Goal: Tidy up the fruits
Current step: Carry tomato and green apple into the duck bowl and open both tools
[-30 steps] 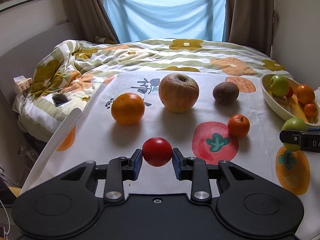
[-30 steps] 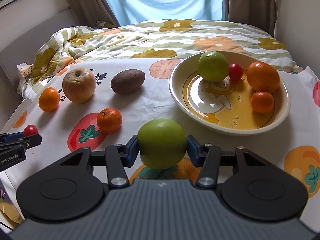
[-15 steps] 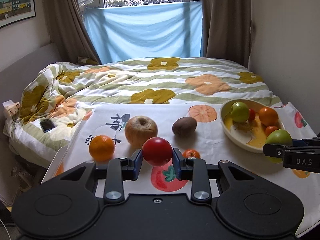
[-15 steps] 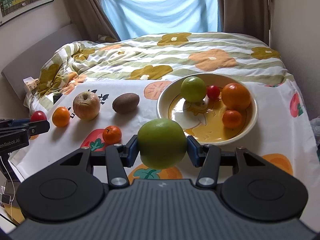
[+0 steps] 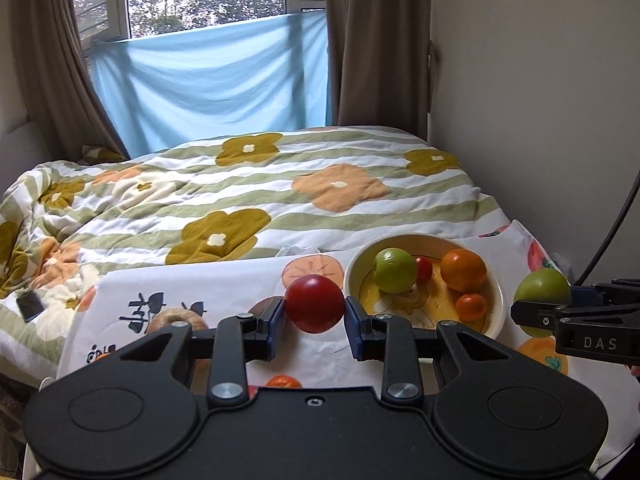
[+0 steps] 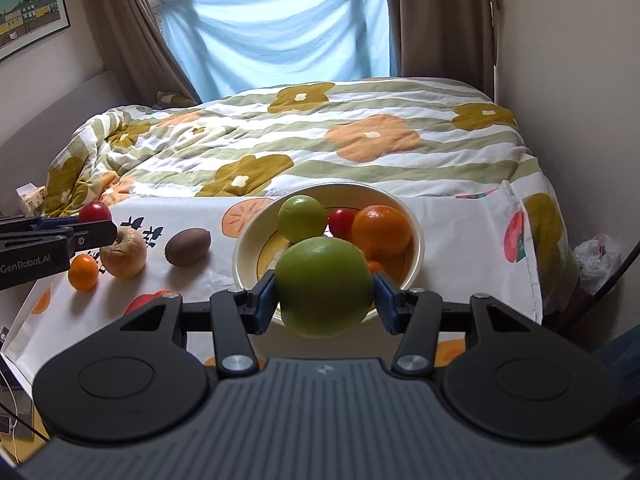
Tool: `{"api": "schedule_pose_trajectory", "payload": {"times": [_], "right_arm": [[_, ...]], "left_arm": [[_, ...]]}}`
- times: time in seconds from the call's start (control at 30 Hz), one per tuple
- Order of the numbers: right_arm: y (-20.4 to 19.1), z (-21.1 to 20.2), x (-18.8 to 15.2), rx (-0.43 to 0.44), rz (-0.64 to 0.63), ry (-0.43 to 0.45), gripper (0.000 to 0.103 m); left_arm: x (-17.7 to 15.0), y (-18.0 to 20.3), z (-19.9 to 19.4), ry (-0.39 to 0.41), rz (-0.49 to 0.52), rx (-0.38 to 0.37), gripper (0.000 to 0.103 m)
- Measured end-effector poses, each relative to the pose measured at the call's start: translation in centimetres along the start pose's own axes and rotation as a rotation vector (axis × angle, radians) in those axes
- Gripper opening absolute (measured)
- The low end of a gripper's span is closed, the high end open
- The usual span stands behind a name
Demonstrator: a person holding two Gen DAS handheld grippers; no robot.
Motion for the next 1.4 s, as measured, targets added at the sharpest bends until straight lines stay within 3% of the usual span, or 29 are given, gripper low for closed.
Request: {"api": "schedule_pose_trajectory", "payload": {"times": [0.23,0.67,0.93,1.0,1.07,1.1,1.4], "right_arm": [[1.1,1.1,0.6,-0.049,0.053,-0.008,0.065],[2.3,4.3,0.8,-0.137,0.147,-0.046,0.065],[3.2,5.4,0.9,-0.179,0.196,-0.058,0.065],[3.4,5.3,1.1,-0.186,0.206,-0.055,0.066],[3.6,5.2,1.2,-0.191,0.213,-0.047,0.066],[3.7,5.1,1.3,-0.193,0.218,-0.043,0.066],[3.3,5.5,1.3,-0.18,0.178,-0.046,0.065]], "left_arm": [[1.8,1.1,4.1,-0.027,0.075,-0.077,0.036],[2.2,3.1,13.0,-0.158,0.192,-0.22,0.036],[2.1,4.4,15.5,-0.209,0.241,-0.29,0.037],[2.2,4.4,15.5,-0.212,0.237,-0.306,0.046],[2.3,4.0,15.1,-0.198,0.222,-0.311,0.082],[2.4,3.8,14.8,-0.182,0.214,-0.302,0.089],[2.0,0.2,12.7,-0.156,0.116,-0.242,0.094]]}}
Point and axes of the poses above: each gripper's, at about its wrist camera, not at the fingertips, and z roughly the way its jaws point, y to its right, x to its top, the point moved 1 cm from there along z, roughly the way its jaws point, and after that the axes turned 11 degrees about z, right-handed, at the moved point
